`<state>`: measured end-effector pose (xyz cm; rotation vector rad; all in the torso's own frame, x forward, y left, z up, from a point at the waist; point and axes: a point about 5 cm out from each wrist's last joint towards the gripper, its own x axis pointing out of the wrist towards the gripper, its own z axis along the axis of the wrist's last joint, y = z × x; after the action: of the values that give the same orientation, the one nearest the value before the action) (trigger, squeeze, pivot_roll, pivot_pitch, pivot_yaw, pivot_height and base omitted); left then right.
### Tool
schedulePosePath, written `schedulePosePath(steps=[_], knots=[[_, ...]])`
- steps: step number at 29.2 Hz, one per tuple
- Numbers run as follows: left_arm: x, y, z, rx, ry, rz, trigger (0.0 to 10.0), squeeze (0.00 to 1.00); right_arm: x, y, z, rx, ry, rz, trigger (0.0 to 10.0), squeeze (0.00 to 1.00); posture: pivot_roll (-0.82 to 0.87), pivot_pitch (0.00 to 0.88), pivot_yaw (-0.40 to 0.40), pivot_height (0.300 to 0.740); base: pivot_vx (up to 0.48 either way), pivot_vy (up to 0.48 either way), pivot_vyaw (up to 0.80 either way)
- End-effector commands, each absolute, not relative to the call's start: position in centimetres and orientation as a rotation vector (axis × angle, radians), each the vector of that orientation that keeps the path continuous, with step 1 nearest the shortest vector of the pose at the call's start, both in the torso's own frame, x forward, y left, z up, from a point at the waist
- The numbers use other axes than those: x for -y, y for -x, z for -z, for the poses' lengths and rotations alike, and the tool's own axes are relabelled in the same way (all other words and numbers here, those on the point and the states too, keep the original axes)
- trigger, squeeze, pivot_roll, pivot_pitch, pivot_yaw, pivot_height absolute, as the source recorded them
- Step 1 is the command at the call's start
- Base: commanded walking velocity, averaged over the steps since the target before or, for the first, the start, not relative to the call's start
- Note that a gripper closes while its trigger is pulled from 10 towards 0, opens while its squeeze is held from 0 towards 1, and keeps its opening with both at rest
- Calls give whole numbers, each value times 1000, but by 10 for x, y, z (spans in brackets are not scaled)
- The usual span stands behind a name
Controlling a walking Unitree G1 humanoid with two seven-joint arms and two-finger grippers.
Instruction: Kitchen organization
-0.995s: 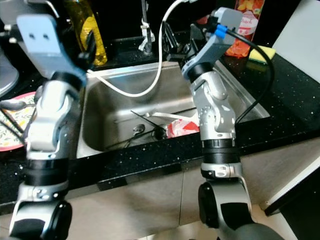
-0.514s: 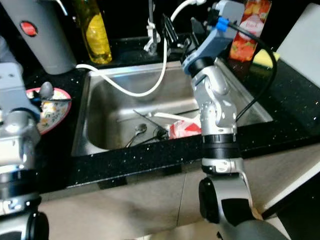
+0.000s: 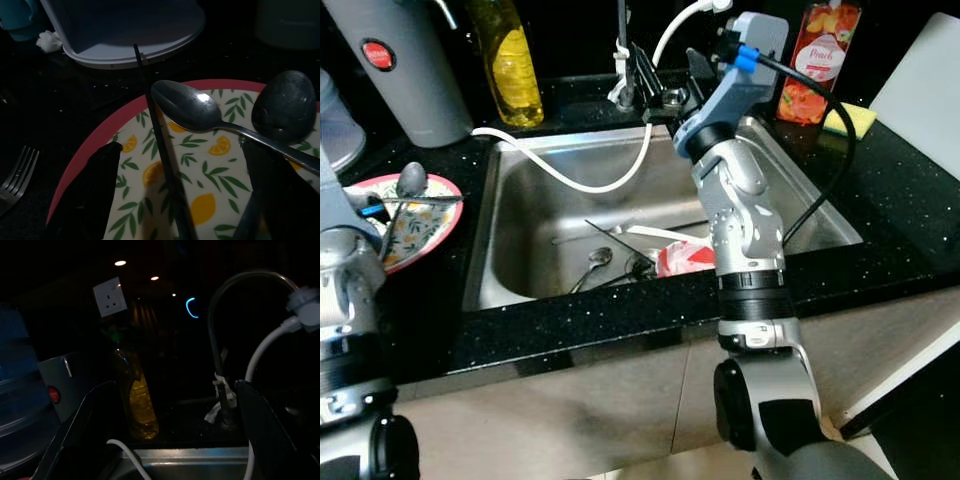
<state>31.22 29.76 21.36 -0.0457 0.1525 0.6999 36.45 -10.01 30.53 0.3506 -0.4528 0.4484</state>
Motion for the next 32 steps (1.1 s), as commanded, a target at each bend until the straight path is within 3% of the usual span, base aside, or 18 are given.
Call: schedulePosePath(steps=[1, 2, 3, 7, 17, 18, 20, 21, 22, 23, 24, 32], knots=[[-298, -314, -217, -156, 109, -688, 10000, 957, 101, -362, -309, 463, -360, -458, 10000, 0, 194, 0, 19, 740, 0, 0, 0], [-299, -315, -216, -157, 138, -683, 10000, 957, 102, -362, -310, 465, -360, -456, 10000, 0, 194, 0, 19, 740, 0, 0, 0], [-298, -318, -214, -160, 202, -676, 10000, 0, 103, -363, -307, 461, -357, -446, 10000, 0, 189, 0, 22, 740, 0, 0, 0], [-299, -323, -214, -156, 313, -701, 10000, 0, 103, -362, -312, 476, -355, -453, 10000, 0, 173, 0, 24, 740, 0, 0, 0], [-314, -327, -209, -203, 371, -838, 10000, 0, 103, -362, -313, 476, -347, -456, 10000, 0, 166, 0, 23, 740, 0, 0, 0], [-317, -325, -205, -214, 368, -862, 7961, 0, 103, -363, -311, 474, -343, -450, 10000, 0, 167, 0, 25, 740, 0, 0, 0], [-318, -324, -202, -224, 367, -876, 7961, 0, 103, -364, -309, 471, -341, -446, 10000, 0, 167, 0, 25, 740, 0, 0, 0], [-318, -322, -198, -245, 359, -890, 4392, 0, 103, -362, -308, 469, -344, -448, 10000, 0, 167, 0, 26, 740, 0, 0, 0], [-319, -320, -195, -261, 355, -901, 2353, 0, 102, -362, -309, 469, -346, -450, 10000, 0, 167, 0, 30, 740, 0, 0, 0], [-320, -318, -194, -270, 354, -906, 2353, 0, 102, -361, -309, 470, -348, -452, 10000, 0, 167, 0, 30, 740, 0, 0, 0], [-321, -317, -191, -279, 347, -913, 0, 0, 102, -361, -308, 469, -349, -452, 10000, 0, 171, 0, 29, 740, 0, 0, 0], [-324, -303, -160, -374, 346, -967, 0, 0, 104, -361, -304, 461, -350, -442, 10000, 0, 164, 0, 37, 740, 0, 0, 0]])
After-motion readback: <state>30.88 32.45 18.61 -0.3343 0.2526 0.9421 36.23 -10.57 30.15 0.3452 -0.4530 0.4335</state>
